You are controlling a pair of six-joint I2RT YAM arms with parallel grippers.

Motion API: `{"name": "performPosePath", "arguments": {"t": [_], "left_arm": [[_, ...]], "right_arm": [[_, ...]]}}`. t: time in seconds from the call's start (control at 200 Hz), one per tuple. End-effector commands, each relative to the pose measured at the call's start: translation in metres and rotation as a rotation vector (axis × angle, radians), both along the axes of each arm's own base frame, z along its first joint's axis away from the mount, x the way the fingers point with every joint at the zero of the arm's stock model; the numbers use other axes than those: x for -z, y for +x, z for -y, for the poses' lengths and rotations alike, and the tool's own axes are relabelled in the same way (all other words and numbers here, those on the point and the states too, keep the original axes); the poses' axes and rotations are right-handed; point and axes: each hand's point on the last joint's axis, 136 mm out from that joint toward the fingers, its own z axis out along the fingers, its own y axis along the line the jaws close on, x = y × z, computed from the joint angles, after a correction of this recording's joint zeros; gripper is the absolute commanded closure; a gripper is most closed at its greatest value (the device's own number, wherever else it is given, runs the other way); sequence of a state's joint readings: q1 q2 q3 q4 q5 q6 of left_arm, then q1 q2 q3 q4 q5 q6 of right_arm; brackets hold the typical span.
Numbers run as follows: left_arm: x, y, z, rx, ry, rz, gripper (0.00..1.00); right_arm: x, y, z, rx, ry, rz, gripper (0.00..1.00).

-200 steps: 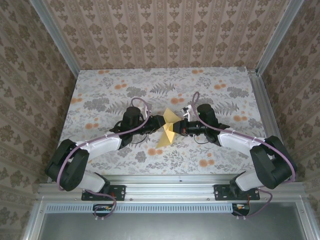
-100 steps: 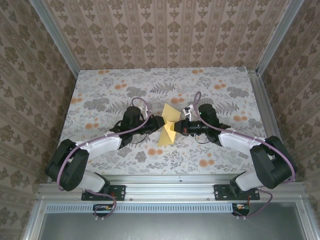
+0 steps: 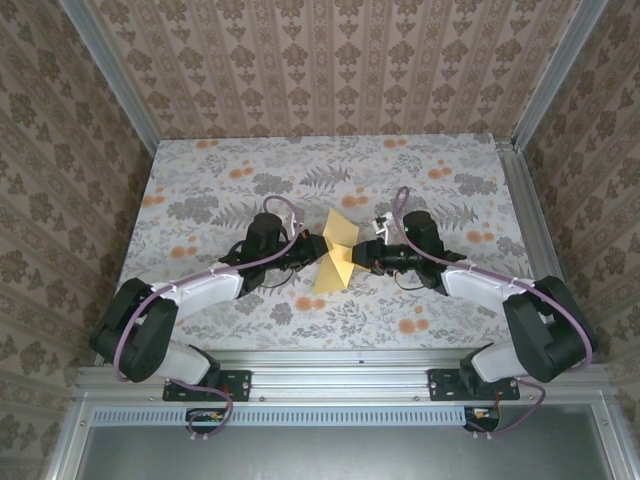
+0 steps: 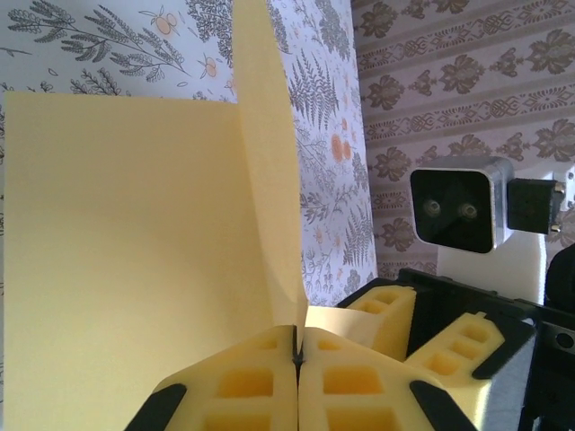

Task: Fold a paper plane with a square sheet of paper (pick it up from the middle)
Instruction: Turn over the paper at the center of the table.

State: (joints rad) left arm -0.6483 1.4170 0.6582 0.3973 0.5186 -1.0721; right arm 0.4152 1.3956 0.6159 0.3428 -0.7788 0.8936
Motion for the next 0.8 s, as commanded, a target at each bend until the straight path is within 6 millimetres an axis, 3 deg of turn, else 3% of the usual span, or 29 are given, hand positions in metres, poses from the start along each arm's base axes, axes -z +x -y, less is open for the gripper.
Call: {"name": "performPosePath", "arguments": {"t": [0.0,0.23,0.32,0.575,0.65,0.795], "left_arm": [[-0.015,0.006,0.002,-0.001,-0.018,0.041,0.94],[-0.020,0.012,0.002,-0.026,-0.033,0.046,0.94],[-0.023,0.015,0.003,-0.032,-0.051,0.044,0.94],[-0.028,0.020,0.006,-0.047,-0.085,0.046,0.94],[-0.029,0.021,0.007,-0.047,-0.091,0.047,0.94],[-0.027,0.020,0.006,-0.050,-0.091,0.042,0.94]], "right_arm": [[-0.005,-0.005,0.008,0.019,0.013,0.017,0.60],[0.001,-0.009,0.009,0.055,0.061,-0.009,0.42],[0.004,-0.011,0.006,0.055,0.064,-0.021,0.30],[-0.005,-0.011,-0.008,0.046,0.121,-0.021,0.29],[0.008,-0.010,-0.008,0.053,0.103,-0.053,0.29],[0.004,-0.006,-0.012,0.054,0.136,-0.058,0.29]]}}
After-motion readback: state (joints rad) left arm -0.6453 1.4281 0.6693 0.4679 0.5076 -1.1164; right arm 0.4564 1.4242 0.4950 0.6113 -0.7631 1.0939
